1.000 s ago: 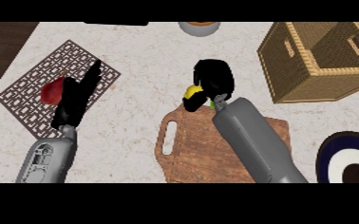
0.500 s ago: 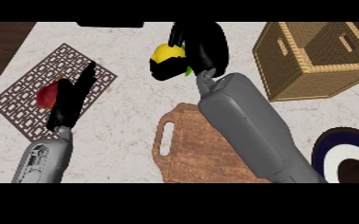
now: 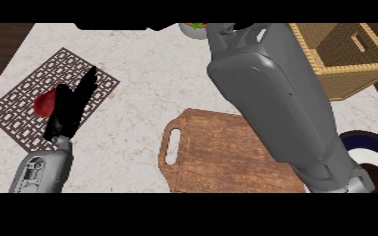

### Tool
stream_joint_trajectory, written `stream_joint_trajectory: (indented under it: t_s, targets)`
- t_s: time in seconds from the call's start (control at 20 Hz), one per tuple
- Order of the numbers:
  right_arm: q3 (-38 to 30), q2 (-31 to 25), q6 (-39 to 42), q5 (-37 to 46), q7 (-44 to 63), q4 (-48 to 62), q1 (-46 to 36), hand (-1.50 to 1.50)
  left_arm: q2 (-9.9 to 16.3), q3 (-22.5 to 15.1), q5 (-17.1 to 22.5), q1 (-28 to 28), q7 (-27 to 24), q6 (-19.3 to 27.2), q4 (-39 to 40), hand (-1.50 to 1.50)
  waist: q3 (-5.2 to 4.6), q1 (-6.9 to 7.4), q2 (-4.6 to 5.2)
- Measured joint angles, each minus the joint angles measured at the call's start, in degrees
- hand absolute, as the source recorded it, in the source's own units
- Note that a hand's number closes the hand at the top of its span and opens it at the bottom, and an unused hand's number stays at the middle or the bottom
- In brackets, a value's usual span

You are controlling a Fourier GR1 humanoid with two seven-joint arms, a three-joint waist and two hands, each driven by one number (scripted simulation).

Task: Pick the lemon from the cutting board and place it in the basket

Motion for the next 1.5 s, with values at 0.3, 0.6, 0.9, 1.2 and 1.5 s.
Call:
stream_joint_trajectory:
  t_s: [0.3,0.6,0.9,1.2,1.5]
  targets:
    - [-5.6,-4.9,3.4,0.3,1.5,4.8,-8.2,1.5,0.0,0.3,0.3,-0.3,0.2,-0.3,-0.4,0.0,-0.01,0.05,0.07]
    - [-4.3,-12.8,10.8,3.8,0.1,12.6,-10.5,1.5,-0.5,0.1,-0.2,0.6,-0.1,0.4,-0.9,0.0,-0.05,-0.08,0.17]
    - [-4.1,-19.7,16.7,5.9,-3.6,19.6,-9.5,1.5,0.4,1.0,0.4,0.1,-0.6,-0.4,-0.2,0.0,-0.03,-0.06,0.3]
    - [-5.7,-25.9,17.6,7.1,-9.4,21.7,-5.3,1.5,-0.2,0.9,-0.3,-0.5,-1.6,0.1,1.4,0.0,0.01,-0.36,0.24]
    - [-8.0,-29.0,15.9,5.9,-18.5,21.0,2.1,1.5,0.2,1.4,0.0,-0.6,-2.2,-0.4,2.2,0.0,0.03,-0.39,0.19]
